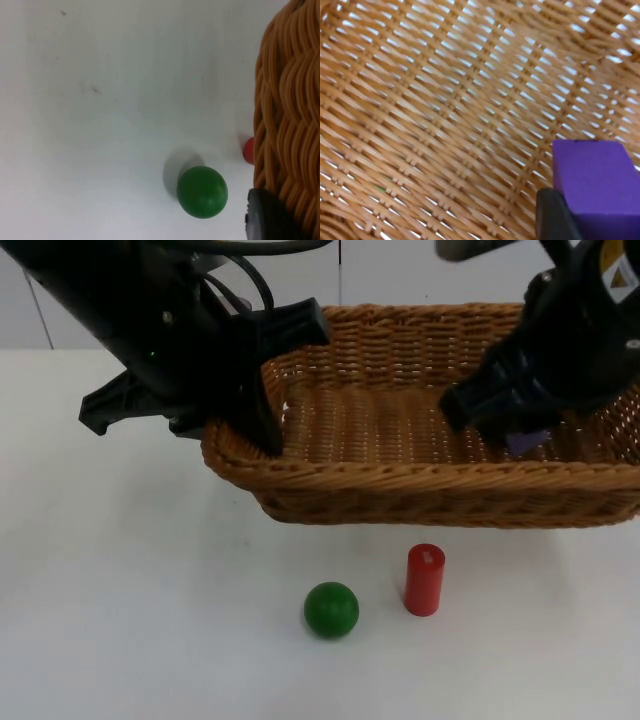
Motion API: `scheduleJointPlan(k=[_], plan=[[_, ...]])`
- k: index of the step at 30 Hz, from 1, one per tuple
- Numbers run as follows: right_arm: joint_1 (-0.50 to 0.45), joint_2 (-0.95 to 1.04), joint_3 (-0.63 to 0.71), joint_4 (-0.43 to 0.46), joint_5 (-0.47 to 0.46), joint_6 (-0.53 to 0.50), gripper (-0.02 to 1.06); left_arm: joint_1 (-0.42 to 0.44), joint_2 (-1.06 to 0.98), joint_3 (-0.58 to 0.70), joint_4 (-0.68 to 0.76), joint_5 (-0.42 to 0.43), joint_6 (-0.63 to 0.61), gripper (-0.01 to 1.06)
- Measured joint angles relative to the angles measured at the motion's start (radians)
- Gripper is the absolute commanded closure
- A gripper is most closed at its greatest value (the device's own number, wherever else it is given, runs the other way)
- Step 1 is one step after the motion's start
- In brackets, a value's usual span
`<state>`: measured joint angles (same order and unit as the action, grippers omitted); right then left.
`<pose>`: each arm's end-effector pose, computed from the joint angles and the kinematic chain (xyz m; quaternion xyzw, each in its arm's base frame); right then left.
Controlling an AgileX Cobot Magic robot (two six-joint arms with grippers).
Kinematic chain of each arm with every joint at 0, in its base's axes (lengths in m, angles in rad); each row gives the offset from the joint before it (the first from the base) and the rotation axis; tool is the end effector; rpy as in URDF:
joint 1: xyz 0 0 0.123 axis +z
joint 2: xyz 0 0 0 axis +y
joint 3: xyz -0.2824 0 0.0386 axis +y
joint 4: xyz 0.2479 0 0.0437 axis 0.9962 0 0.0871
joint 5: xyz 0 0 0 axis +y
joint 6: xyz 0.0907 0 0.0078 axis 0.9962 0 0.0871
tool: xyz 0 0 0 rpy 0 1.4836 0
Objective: Pick up the basket with the left hand and place the triangular block into the basket with the right hand.
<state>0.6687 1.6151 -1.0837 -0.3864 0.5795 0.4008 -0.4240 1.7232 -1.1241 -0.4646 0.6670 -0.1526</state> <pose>0.2751 0.1934 0.2410 -0.2513 0.9196 0.0107 0.3018 0.3068 -0.1662 0.2136 -0.0192 0.9660 -0.2216 0.1319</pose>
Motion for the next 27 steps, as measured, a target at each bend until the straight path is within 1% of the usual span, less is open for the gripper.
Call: scheduleJointPlan(k=[5, 8, 10, 11, 12, 13, 14, 15, 16, 17, 18, 19, 20, 27], plan=[[0.0, 0.006, 0.0, 0.0, -0.031, 0.022, 1.04, 0.0, 0.0, 0.0, 0.0, 0.0, 0.0, 1.04], [0.0, 0.006, 0.0, 0.0, -0.034, 0.031, 1.03, 0.0, 0.0, 0.0, 0.0, 0.0, 0.0, 1.04], [0.0, 0.006, 0.0, -0.014, -0.03, 0.054, 0.93, 0.0, 0.0, 0.0, 0.0, 0.0, 0.0, 1.04], [-0.002, 0.006, 0.0, -0.032, -0.024, 0.071, 0.83, 0.0, 0.0, 0.0, 0.0, 0.0, 0.0, 1.04], [-0.002, 0.006, 0.0, -0.032, -0.024, 0.071, 0.74, 0.0, 0.0, 0.0, 0.0, 0.0, 0.0, 1.04], [-0.006, 0.006, 0.0, -0.042, -0.022, 0.076, 0.74, 0.0, 0.0, 0.0, 0.0, 0.0, 0.0, 1.04], [-0.006, 0.006, 0.0, -0.05, -0.017, 0.078, 0.58, 0.0, 0.0, 0.0, 0.0, 0.0, 0.0, 1.04], [-0.006, 0.006, 0.0, -0.058, -0.017, 0.078, 0.38, 0.0, 0.0, 0.0, 0.0, 0.0, 0.0, 1.04], [-0.006, 0.006, 0.0, -0.065, -0.016, 0.081, 0.24, 0.0, 0.0, 0.0, 0.0, 0.0, 0.0, 1.04], [-0.006, 0.006, 0.0, -0.065, -0.016, 0.081, 0.17, 0.0, 0.0, 0.0, 0.0, 0.0, 0.0, 1.04], [-0.006, 0.006, 0.0, -0.069, -0.016, 0.081, 0.17, 0.0, 0.0, 0.0, 0.0, 0.0, 0.0, 1.04], [-0.006, 0.006, 0.0, -0.072, -0.016, 0.081, 0.02, 0.0, 0.0, 0.0, 0.0, 0.0, 0.0, 1.04], [-0.006, 0.006, 0.0, -0.073, -0.016, 0.081, -0.01, 0.0, 0.0, 0.0, 0.0, 0.0, 0.0, 1.04], [-0.006, 0.006, 0.0, -0.076, -0.016, 0.089, -0.01, 0.0, 0.0, 0.0, 0.0, 0.0, 0.0, 1.04]])
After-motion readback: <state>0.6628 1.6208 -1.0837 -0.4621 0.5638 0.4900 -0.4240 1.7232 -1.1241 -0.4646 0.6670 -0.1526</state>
